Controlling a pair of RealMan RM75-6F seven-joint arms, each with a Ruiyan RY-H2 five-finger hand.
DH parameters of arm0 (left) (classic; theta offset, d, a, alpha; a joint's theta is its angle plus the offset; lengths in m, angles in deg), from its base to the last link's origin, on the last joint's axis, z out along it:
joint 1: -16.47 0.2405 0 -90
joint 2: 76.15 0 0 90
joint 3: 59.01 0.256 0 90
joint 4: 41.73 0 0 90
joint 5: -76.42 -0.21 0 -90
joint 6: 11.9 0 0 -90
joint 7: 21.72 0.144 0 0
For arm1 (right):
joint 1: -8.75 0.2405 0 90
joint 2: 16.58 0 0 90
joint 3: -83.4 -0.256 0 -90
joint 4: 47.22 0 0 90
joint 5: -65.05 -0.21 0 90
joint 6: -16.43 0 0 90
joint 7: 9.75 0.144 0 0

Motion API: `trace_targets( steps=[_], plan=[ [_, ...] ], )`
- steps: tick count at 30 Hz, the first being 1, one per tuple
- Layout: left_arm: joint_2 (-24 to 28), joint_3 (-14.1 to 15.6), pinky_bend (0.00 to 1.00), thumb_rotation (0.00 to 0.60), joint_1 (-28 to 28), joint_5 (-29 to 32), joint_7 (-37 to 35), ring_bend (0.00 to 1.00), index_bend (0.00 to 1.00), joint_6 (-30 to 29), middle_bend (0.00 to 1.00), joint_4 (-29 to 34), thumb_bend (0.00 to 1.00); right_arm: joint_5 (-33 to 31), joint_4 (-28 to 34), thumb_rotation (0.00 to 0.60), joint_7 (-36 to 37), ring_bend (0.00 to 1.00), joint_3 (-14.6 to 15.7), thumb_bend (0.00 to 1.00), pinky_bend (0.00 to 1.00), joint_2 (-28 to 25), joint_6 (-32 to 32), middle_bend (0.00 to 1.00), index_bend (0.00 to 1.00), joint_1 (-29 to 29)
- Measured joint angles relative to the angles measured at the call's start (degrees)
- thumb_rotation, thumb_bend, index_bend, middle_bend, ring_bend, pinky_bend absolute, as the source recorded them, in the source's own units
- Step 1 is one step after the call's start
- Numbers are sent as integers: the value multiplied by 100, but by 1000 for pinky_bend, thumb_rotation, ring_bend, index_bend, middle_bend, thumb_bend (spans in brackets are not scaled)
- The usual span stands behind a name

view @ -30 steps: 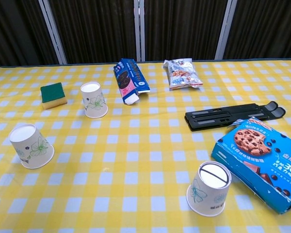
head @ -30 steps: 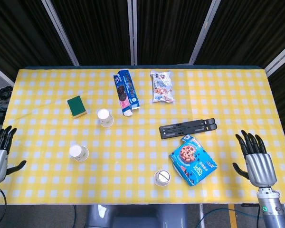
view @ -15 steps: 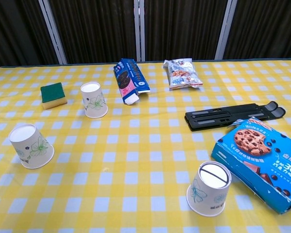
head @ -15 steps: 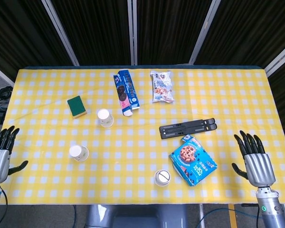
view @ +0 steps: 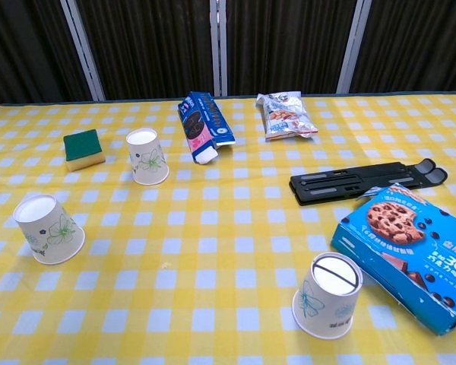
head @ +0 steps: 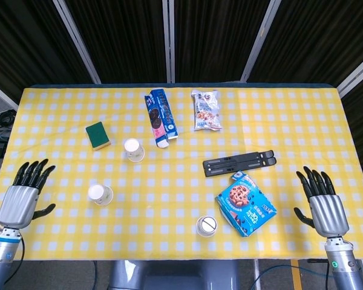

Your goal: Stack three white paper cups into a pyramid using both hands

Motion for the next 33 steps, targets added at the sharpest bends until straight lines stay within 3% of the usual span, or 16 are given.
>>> trace_targets(
  steps=[13, 17, 29, 33],
  plan=[
    [76, -15, 0, 600, -747, 346, 917, 0, 221, 1486, 0, 530, 148, -5, 28, 600, 131, 0, -17, 131, 0, -56, 45, 0, 15, -18],
    [34, -63, 0, 600, -995, 650, 1147, 0, 249, 1880, 0, 668, 206, -11, 30, 600, 164, 0, -25, 131, 0, -70, 56, 0, 18, -21],
    [-271, -189, 0, 600, -1420, 1329, 1647, 0, 267, 2417, 0, 644, 263, -27, 44, 600, 222, 0, -39, 131, 0, -104, 75, 0, 26, -32],
    [-365, -196, 0, 600, -1504, 1499, 1735, 0, 311, 2508, 0, 602, 348, -23, 49, 600, 226, 0, -32, 131, 0, -110, 68, 0, 34, -32]
  ],
)
